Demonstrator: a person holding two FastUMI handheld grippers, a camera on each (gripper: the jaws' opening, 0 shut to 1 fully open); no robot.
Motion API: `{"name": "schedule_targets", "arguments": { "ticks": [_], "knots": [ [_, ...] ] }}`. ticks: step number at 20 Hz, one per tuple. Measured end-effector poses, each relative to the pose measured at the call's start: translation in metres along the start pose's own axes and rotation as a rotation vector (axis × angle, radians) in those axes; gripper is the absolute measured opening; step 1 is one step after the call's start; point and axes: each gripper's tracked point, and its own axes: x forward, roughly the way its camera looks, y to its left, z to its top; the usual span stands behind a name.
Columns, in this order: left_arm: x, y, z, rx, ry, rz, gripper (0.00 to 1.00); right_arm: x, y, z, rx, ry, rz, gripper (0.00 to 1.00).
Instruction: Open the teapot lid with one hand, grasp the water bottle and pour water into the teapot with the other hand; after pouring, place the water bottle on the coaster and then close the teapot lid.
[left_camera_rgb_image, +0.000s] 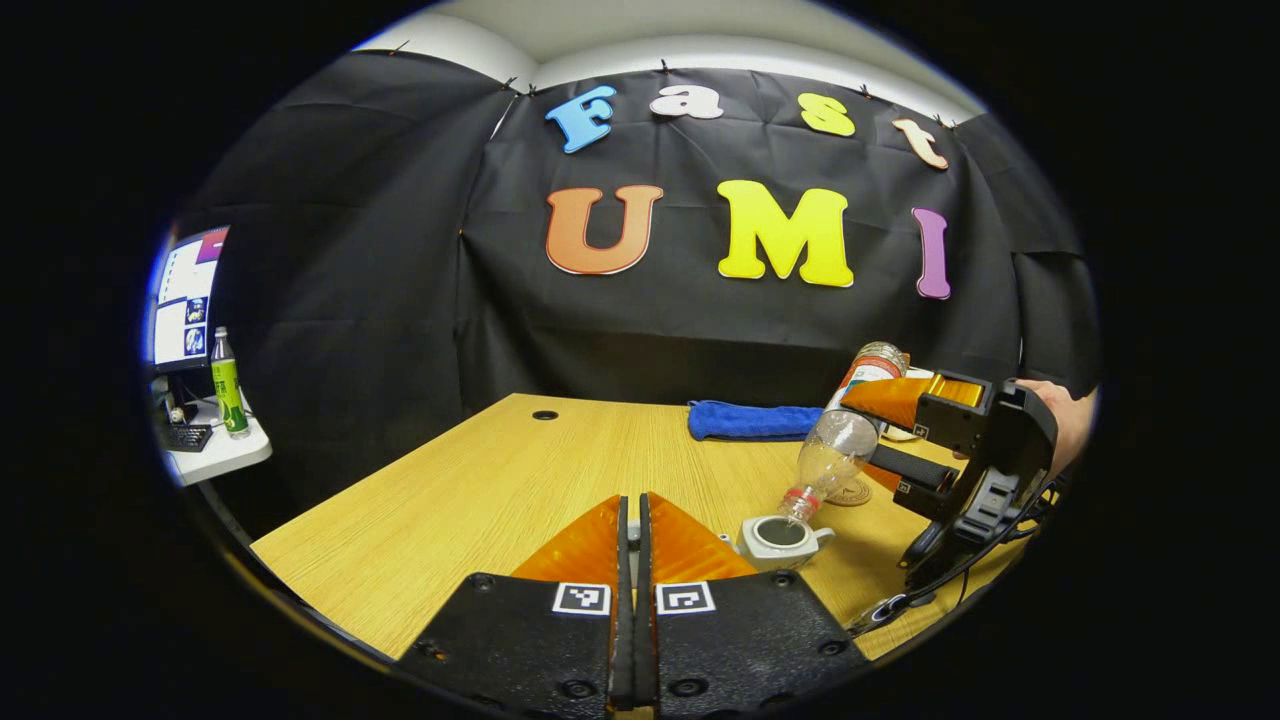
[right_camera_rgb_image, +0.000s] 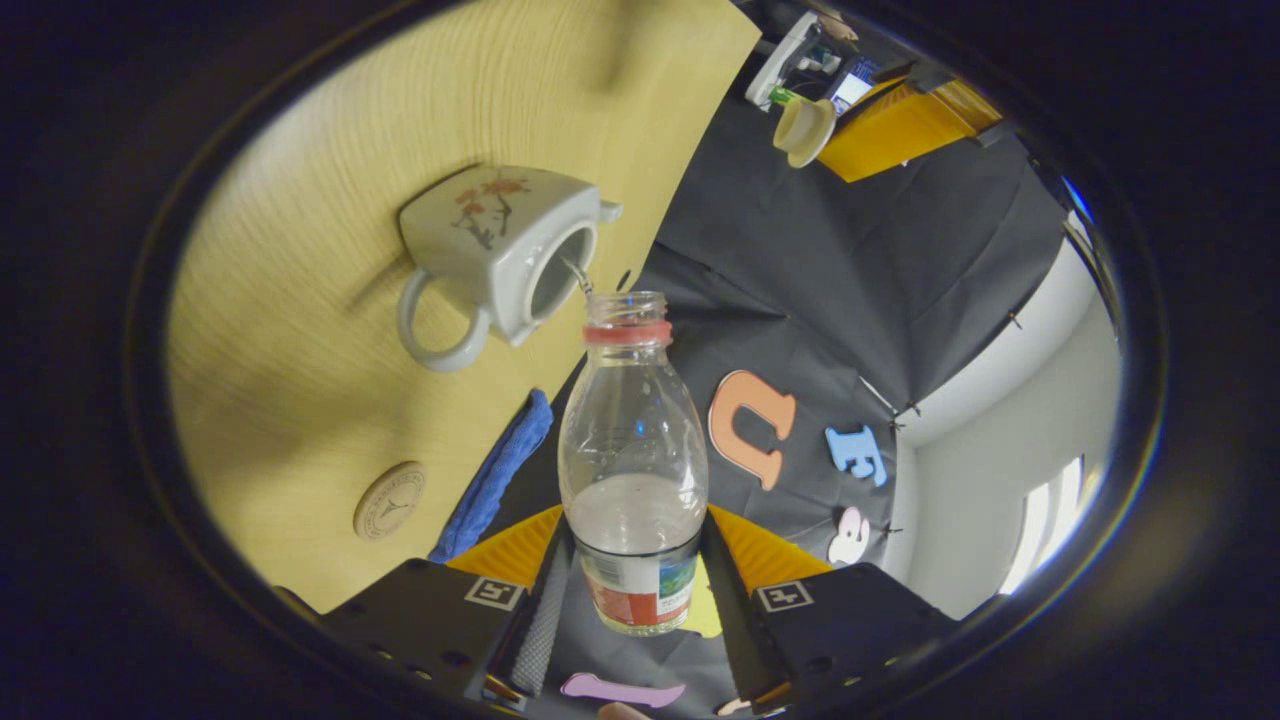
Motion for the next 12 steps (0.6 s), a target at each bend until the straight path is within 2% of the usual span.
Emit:
{"name": "schedule_targets", "arguments": {
  "ticks": [9,12],
  "knots": [
    [-0.0018,0.003,0.0038,-0.011,-0.011,0.009,0.03,-0.0022,-0.0021,-0.0018,-0.006,0.004,-0.018,0.7],
    [-0.0032,0.0041,0.007,-0.011,-0.021,0.014,0.03,-0.0007,-0.0011,-0.0034,0.038,0.009,-0.019,0.69]
  ]
}}
